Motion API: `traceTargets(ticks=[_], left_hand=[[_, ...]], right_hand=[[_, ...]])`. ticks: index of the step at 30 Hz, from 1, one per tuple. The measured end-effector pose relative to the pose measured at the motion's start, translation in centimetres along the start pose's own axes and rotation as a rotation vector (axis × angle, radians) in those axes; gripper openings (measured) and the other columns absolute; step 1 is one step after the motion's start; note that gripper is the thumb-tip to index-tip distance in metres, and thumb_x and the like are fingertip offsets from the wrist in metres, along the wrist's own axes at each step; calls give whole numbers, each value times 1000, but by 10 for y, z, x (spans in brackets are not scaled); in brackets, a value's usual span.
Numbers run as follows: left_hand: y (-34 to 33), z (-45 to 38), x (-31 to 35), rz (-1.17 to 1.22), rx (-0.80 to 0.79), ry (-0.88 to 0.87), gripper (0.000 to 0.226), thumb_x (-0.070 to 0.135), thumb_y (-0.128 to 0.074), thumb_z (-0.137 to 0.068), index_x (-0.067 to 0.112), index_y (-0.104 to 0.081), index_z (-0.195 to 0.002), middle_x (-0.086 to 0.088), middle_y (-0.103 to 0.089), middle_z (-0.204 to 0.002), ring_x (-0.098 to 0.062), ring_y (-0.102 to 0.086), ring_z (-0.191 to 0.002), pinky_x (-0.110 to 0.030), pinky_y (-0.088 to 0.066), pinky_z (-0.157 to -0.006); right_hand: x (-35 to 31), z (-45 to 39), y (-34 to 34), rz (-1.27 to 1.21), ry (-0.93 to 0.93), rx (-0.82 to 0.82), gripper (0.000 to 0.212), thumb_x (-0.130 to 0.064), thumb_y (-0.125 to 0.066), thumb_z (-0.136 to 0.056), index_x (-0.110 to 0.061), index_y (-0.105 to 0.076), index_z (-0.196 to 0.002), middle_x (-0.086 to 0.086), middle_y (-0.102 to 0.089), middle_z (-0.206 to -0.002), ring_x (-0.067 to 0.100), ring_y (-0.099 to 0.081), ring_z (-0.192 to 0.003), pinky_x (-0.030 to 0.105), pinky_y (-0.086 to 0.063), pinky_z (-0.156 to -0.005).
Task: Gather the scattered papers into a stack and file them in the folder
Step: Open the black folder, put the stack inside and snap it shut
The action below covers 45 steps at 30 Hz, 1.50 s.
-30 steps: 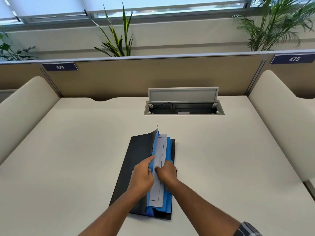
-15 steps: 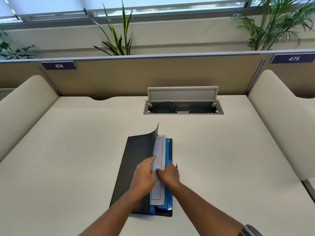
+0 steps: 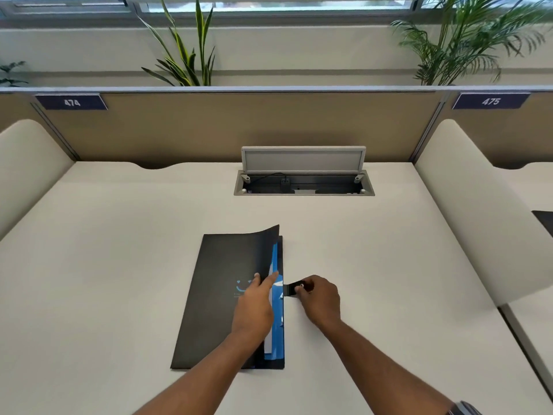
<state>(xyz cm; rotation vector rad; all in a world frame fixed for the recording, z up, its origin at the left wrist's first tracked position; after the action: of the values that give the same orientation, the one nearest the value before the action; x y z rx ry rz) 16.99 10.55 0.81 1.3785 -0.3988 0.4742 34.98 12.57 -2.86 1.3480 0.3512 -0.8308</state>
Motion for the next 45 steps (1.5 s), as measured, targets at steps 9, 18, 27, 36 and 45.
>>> traceTargets(ticks=[9,18,27,36,45], left_hand=[[-27,-3,-11,-180,-61,47,40,39,-53,-98,17,-53,-131,-6,-37,-157,-25,-55,-127,-35,-50,-98],[-20,-9,-29,-368,-155,-106,57,21,-55,-94,32,-40,-147,12,-33,-158,-21,-33,-144,-44,-39,-110],[-26,-8,-38,-299,-229,-94,61,22,-56,-98,31,-30,-153,11,-23,-163,-26,-15,-152,-59,-26,-117],[-27,-8,-38,-307,-227,-103,63,21,-55,-98,30,-28,-154,10,-22,-163,-28,-16,-152,-60,-25,-117],[-28,-9,-37,-295,-233,-99,62,20,-57,-97,31,-30,-152,9,-25,-162,-29,-18,-151,-60,-26,-116]], right_hand=[[-10,0,-8,-240,58,6,13,-32,-75,-89,-22,-76,-97,-15,-74,-84,-2,-69,-79,22,-56,-79],[-36,21,-32,121,384,-27,34,-34,-64,-95,-36,-65,-129,-18,-61,-124,5,-58,-112,20,-50,-89],[-58,36,-41,516,591,3,40,-32,-64,-97,-29,-65,-137,-2,-66,-134,23,-64,-116,34,-58,-83],[-74,35,-44,684,610,-16,32,-30,-71,-93,-26,-71,-124,-1,-71,-120,25,-67,-108,34,-58,-68],[-74,39,-55,744,696,-61,37,-23,-79,-85,-20,-70,-121,-1,-70,-118,25,-66,-103,33,-57,-62]])
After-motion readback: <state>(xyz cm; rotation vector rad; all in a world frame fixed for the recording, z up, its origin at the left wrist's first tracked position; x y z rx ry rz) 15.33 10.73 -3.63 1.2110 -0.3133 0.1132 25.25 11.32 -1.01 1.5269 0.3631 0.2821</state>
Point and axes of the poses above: each hand's wrist, its own z-axis away from the middle knuckle, its own y-axis out of the back of the hand, x = y × z, the point moved 9 cm from there along -z, towards the middle knuckle
